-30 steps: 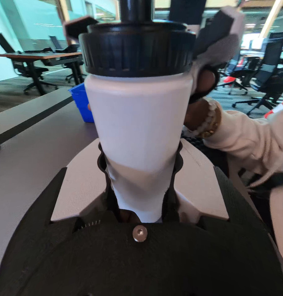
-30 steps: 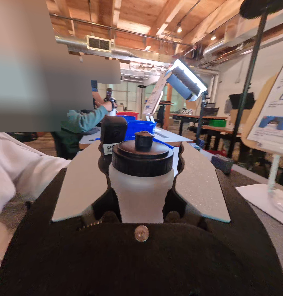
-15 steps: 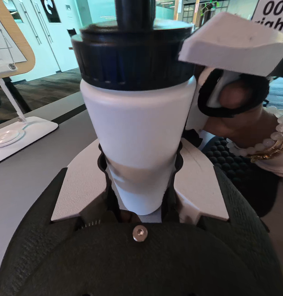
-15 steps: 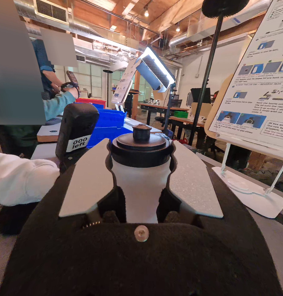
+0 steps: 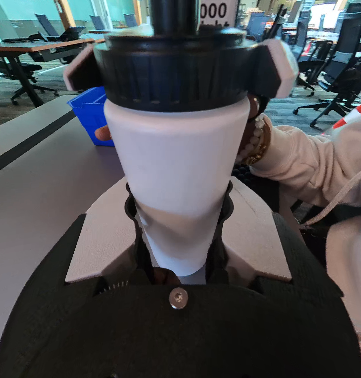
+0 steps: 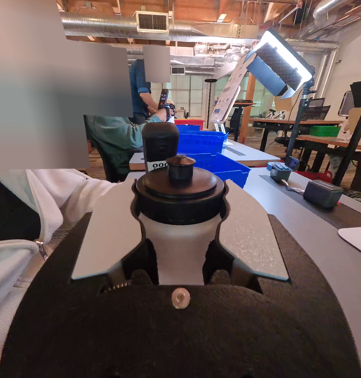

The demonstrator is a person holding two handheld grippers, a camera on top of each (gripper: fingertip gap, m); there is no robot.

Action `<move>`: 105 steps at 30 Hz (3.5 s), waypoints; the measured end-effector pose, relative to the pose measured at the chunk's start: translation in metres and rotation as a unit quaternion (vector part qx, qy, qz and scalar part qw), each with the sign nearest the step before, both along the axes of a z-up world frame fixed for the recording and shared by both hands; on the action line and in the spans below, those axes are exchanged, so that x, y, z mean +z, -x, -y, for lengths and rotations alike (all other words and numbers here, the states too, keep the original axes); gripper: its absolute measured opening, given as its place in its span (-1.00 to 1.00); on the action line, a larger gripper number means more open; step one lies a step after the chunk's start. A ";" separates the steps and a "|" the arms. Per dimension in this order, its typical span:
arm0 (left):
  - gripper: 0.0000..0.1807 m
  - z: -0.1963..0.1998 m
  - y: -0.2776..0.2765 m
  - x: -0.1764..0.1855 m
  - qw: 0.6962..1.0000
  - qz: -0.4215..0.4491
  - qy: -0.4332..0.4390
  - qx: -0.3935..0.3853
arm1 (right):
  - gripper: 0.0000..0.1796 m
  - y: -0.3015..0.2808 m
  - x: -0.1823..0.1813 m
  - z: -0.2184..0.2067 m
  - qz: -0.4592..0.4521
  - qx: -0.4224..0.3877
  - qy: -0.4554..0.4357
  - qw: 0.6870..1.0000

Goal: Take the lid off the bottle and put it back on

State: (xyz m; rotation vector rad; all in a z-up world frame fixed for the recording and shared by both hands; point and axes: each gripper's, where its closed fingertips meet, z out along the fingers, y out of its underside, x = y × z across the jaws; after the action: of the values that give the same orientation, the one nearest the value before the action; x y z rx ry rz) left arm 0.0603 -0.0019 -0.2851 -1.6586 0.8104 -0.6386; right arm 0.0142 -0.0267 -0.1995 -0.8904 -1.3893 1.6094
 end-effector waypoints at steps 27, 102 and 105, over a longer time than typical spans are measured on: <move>-0.08 -0.008 0.012 -0.001 0.994 -0.052 0.010 0.101 | -0.14 0.002 0.007 -0.006 -0.041 -0.066 -0.047 0.996; -0.01 0.097 0.055 0.066 0.931 0.016 -0.277 0.236 | -0.07 -0.220 -0.058 -0.212 0.294 -0.562 -0.102 0.767; -0.02 0.130 0.117 0.045 0.902 -0.046 -0.226 0.364 | -0.02 -0.215 -0.089 -0.164 0.407 -0.471 -0.130 0.772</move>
State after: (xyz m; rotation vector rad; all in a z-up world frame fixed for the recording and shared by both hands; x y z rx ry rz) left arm -0.0568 -0.1320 -0.2403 -1.4140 0.3077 0.1518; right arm 0.2294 0.1374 -0.2885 -1.8385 -1.2606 0.2134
